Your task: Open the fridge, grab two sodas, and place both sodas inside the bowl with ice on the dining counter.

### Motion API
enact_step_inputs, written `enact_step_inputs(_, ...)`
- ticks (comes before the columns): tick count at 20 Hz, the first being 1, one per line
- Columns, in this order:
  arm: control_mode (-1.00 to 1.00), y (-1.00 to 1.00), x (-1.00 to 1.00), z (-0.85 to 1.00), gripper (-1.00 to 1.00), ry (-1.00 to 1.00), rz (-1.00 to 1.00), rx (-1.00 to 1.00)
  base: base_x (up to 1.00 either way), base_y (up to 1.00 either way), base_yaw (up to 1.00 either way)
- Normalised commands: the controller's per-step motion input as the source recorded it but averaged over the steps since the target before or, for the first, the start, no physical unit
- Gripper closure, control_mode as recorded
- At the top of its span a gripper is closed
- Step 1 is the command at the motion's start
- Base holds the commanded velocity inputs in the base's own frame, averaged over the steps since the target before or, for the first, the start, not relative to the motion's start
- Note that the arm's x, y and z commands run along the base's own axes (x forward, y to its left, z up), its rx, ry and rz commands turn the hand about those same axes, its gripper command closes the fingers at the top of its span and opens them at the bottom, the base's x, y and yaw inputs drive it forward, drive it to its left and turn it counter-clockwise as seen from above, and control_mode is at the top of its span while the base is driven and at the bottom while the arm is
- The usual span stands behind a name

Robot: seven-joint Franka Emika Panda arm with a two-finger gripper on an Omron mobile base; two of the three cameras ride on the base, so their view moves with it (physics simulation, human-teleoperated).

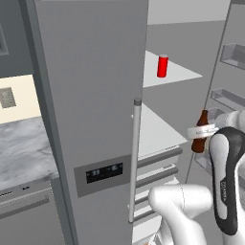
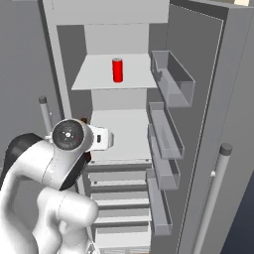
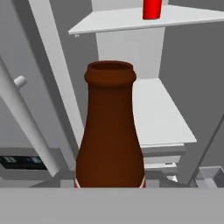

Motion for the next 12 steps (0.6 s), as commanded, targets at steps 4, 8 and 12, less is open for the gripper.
enact_step_inputs(4, -1.0, 0.0, -0.85, 0.18, 1.0, 0.0, -0.06, 0.0, 0.0, 0.0, 0.0)
enact_step_inputs(8, -1.0, 0.0, -0.72, 0.02, 1.0, 0.0, -0.03, 0.0, 0.0, 0.0, 0.0)
enact_step_inputs(12, -1.0, 0.29, -0.53, -0.08, 1.0, 0.0, 0.01, -0.05, 0.0, 0.0, 0.0)
